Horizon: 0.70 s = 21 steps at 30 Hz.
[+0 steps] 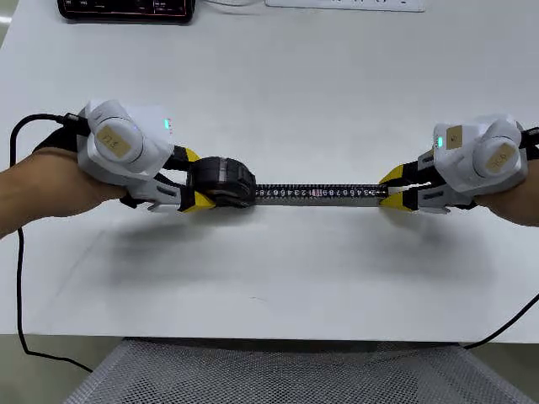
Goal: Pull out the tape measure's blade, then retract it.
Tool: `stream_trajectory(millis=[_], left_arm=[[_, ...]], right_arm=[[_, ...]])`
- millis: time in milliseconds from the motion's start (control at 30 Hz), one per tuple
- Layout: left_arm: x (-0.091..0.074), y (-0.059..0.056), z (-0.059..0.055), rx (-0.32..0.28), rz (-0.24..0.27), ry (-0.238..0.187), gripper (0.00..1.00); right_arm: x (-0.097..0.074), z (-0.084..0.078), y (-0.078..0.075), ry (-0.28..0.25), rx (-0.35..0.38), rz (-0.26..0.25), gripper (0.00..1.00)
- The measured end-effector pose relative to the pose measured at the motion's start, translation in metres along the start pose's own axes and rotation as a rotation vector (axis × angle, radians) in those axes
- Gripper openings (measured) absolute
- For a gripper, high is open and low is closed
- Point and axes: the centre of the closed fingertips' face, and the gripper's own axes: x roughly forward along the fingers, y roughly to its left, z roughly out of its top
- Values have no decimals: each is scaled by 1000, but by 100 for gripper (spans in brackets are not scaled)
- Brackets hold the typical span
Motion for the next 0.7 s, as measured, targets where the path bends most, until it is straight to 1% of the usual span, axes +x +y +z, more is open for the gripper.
stream_trajectory(millis=[400, 700], left_arm=[[0, 0, 0, 1, 0, 2, 26], [0, 0, 0, 2, 2, 3, 26]], right_arm=[[-9, -15, -1, 27, 9, -2, 8], [-13, -22, -1, 46, 15, 1, 8]])
